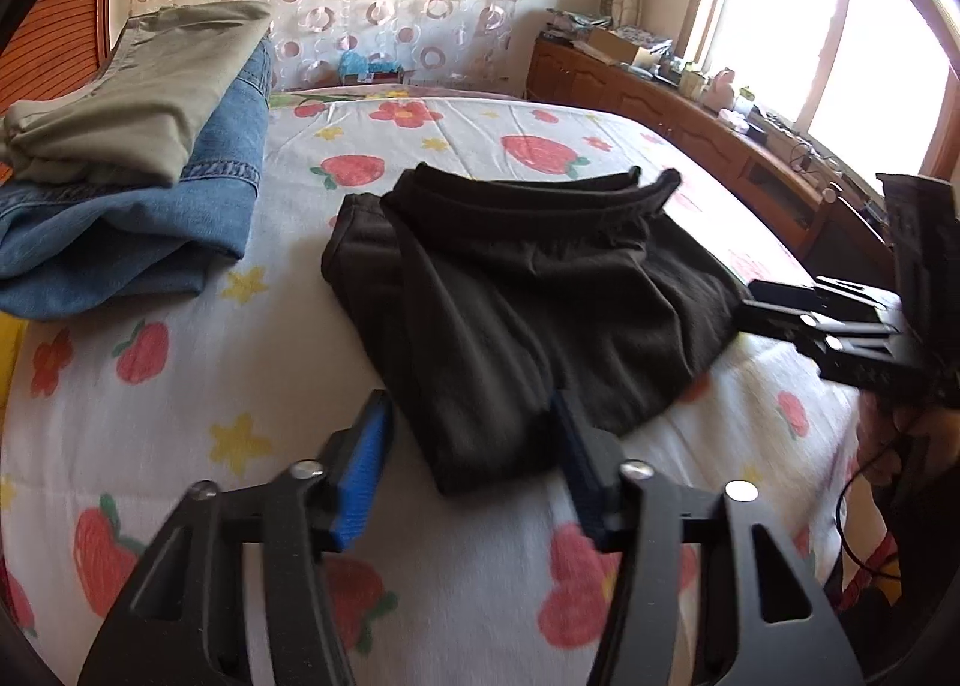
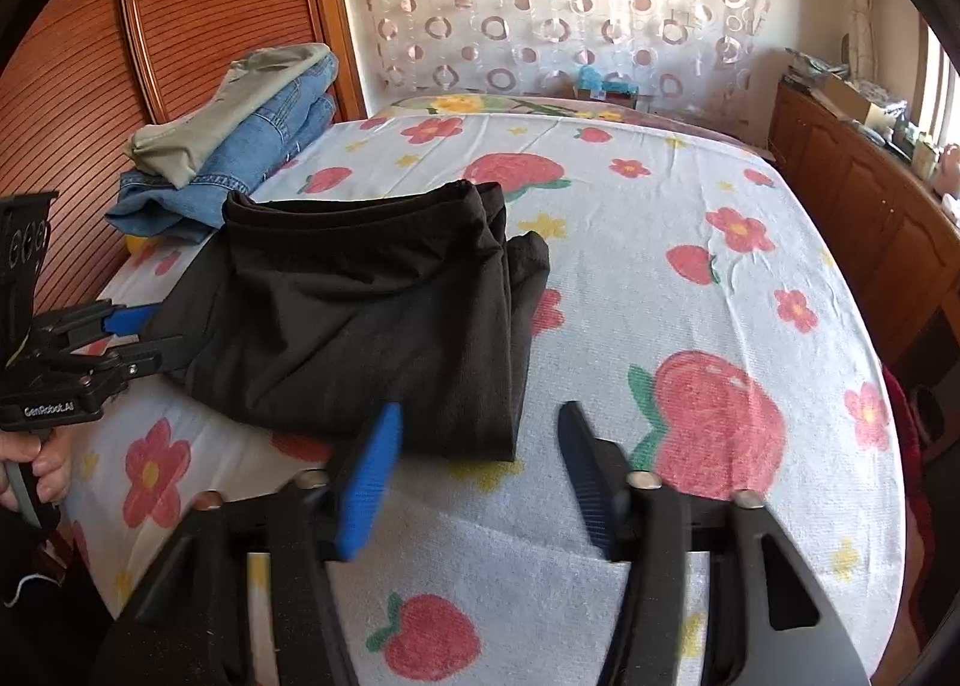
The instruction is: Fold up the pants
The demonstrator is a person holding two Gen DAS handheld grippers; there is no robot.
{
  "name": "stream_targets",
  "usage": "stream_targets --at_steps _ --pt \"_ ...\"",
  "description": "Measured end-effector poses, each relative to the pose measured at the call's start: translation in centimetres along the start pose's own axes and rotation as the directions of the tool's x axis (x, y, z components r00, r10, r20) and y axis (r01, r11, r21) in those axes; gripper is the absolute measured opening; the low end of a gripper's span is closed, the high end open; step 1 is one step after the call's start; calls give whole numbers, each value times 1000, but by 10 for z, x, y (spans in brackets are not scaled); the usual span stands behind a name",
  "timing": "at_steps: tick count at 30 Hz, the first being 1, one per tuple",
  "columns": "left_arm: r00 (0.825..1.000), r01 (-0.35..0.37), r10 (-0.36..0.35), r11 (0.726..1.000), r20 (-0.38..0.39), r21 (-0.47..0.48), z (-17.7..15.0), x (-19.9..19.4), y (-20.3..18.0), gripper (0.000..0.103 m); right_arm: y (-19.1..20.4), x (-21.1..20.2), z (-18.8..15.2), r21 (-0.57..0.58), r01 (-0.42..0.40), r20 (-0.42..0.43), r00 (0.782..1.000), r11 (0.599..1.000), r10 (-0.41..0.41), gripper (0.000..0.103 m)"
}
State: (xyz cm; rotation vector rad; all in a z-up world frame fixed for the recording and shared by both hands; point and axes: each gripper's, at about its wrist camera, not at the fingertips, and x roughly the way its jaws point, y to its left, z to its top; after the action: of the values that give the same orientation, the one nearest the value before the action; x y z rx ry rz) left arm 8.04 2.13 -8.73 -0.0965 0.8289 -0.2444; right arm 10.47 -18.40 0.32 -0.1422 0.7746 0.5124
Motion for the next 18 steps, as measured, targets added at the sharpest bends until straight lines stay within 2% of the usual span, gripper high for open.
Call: stream_targets --at_steps 2,4,7,8,10,15,18 --pt "1000 11 -11 1000 7 7 -3 -2 -1 37 -3 0 -1 4 -13 -2 1000 1000 13 39" --pt "1000 2 -2 1000 11 14 -4 -2 -2 35 -5 3 0 8 -26 -10 1000 1000 26 30" --pt "1000 12 -12 1000 17 9 -5 -3 -2 27 -6 5 0 12 -51 -19 999 999 51 17" --pt "1000 14 -15 1000 19 9 -5 -3 -2 18 -5 6 -1 7 -53 -19 998 999 53 14" --pt "999 13 -13 1000 31 13 -5 -6 -3 14 -3 4 -2 -3 -58 -15 998 998 58 9" --pt "997 34 -35 999 73 10 -3 -22 -6 12 -1 -9 -5 5 -68 14 998 998 68 8" --pt "997 53 -54 998 59 24 -7 -29 -8 12 0 -22 -11 6 -84 23 996 996 84 8"
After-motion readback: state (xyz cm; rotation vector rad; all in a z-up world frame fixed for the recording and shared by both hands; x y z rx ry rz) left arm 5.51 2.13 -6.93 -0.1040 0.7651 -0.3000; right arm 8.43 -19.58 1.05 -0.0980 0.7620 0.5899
